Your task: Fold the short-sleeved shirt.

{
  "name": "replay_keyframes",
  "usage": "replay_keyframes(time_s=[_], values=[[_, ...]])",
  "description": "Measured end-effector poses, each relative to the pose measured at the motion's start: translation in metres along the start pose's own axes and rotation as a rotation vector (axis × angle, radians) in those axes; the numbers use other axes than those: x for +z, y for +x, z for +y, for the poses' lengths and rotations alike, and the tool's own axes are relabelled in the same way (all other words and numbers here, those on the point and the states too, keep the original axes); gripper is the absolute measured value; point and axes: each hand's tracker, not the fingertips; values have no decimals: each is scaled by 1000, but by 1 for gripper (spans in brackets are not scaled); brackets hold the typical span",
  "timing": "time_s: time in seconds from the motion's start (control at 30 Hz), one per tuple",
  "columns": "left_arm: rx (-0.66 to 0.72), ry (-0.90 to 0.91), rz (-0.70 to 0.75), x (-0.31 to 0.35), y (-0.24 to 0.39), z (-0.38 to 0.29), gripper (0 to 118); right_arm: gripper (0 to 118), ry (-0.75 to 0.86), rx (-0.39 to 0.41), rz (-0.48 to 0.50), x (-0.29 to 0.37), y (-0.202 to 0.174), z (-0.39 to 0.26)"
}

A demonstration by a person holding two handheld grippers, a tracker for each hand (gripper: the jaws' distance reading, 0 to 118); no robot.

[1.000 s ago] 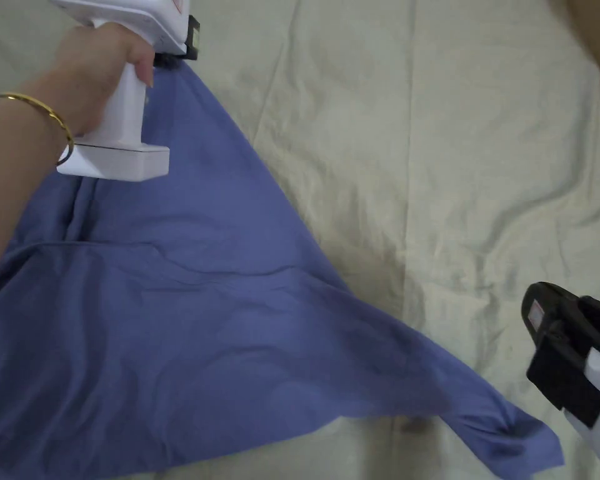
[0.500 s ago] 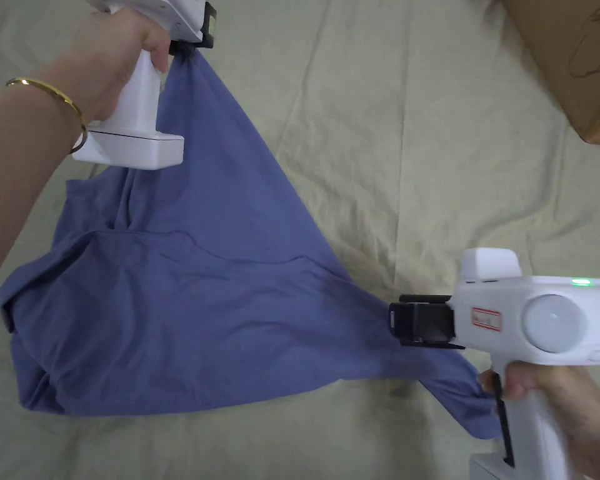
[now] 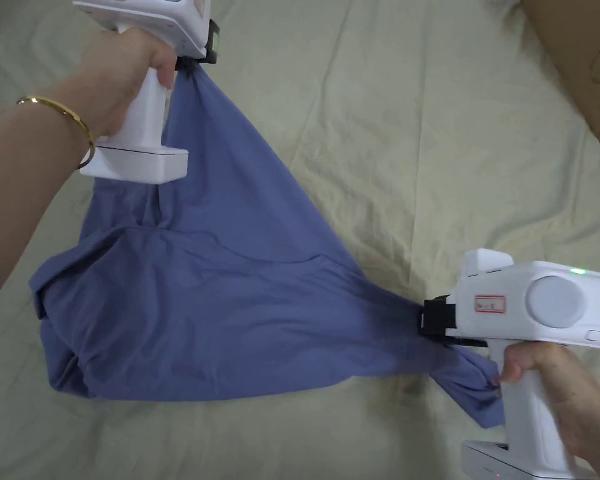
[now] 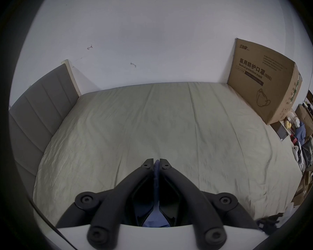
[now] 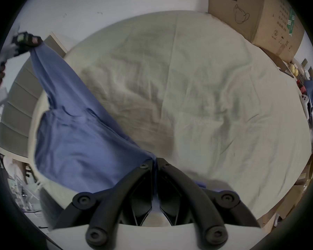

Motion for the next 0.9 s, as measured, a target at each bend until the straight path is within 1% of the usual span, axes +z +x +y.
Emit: replay_keyframes(time_s=[0.07,0.1,0.17,0.27,0.37,0.43,0.47,0.57,0.63,0.67,0.7,0.77,0.9], values=[[22,23,13,11,-4,2,0,2,34,-15,76,27,5,2],[38,42,22,20,-8,5,0,2,68,-6,109,47,2,2],[62,100,48,42,-13,9,0,2,142,38,161,83,-4,1],[115,184,58,85,-29,19,0,2,265,79,179,139,-12,2],[149,270,66,138,-48,33,0,2,384,100,197,192,-17,5],[158,327,86,175,-61,42,0,2,457,123,194,225,-17,11],[168,359,94,196,-67,47,0,2,505,150,182,243,-19,13],[207,457,111,256,-85,58,0,2,623,190,131,294,-23,20],[219,511,134,292,-96,64,0,2,681,193,116,326,-24,24],[224,542,148,310,-101,66,0,2,729,180,114,344,-25,26],[228,574,170,328,-103,66,0,2,759,163,90,359,-26,28],[250,624,199,355,-111,67,0,2,811,161,68,386,-28,30],[325,667,188,386,-138,73,0,2,894,137,26,433,-32,38]])
